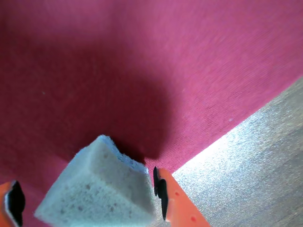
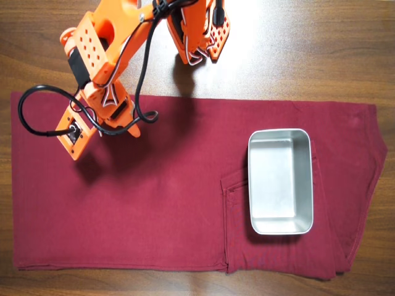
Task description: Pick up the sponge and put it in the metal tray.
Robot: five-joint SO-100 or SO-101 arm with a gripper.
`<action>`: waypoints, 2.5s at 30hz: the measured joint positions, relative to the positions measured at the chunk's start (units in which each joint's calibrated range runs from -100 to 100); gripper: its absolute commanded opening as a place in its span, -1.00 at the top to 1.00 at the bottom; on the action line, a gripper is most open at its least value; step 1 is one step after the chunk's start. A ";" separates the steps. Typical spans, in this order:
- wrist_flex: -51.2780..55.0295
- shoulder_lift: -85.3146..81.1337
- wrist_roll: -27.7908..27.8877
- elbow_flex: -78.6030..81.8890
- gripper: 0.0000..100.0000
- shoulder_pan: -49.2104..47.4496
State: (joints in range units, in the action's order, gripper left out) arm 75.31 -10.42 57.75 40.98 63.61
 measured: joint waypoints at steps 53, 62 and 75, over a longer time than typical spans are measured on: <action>4.04 -6.16 -17.63 -17.13 0.63 -107.08; 5.16 -4.34 -17.29 -17.31 0.25 -102.49; 2.72 -3.56 -15.19 -18.32 0.87 -99.00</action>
State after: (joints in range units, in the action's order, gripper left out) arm 78.03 -13.98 42.56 22.65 -35.39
